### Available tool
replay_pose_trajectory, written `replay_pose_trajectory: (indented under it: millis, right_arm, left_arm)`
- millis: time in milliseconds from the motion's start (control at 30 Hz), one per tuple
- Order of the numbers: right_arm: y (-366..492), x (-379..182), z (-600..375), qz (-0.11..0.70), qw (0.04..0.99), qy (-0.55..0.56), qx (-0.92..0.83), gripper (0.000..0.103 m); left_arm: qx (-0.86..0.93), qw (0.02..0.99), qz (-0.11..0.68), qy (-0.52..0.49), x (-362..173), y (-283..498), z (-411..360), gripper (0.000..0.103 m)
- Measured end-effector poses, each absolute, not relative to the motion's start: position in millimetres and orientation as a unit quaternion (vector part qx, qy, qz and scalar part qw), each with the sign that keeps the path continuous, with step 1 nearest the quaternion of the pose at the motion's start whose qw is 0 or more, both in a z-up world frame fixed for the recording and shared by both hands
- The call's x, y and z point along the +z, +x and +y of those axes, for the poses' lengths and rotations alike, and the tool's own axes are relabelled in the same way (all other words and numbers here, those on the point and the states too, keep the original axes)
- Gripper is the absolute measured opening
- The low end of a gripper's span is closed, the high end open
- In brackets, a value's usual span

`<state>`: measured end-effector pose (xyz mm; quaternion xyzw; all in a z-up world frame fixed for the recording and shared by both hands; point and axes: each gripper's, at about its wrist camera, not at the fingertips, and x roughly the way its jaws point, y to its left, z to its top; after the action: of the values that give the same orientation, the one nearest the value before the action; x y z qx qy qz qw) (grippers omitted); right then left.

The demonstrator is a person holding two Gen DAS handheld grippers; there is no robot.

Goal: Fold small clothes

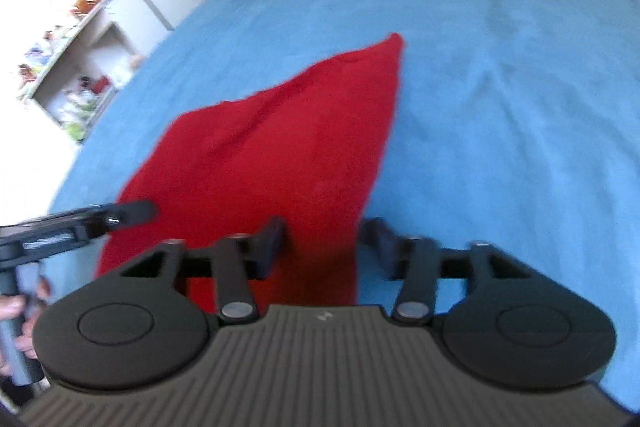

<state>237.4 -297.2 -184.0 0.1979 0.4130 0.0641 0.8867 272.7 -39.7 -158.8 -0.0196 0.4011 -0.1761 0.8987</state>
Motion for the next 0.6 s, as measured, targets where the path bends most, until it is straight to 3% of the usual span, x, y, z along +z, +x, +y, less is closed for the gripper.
replay_pose_trajectory:
  millis: [33, 133, 433, 600]
  right_arm:
    - [234, -181, -298, 0.413, 0.887, 0.200, 0.058, 0.084]
    - [220, -163, -300, 0.392, 0.899, 0.196, 0.023, 0.102]
    - [227, -182, -306, 0.391, 0.904, 0.159, -0.066, 0.103]
    - [231, -198, -304, 0.387, 0.907, 0.152, -0.068, 0.103]
  left_arm:
    - [-0.171, 0.901, 0.399, -0.015, -154, 270, -40, 0.082]
    - [-0.167, 0.916, 0.364, 0.010, -138, 260, -33, 0.099]
    - [-0.130, 0.906, 0.397, 0.074, -179, 285, -17, 0.102]
    - [-0.137, 0.898, 0.415, 0.045, -204, 291, -8, 0.103]
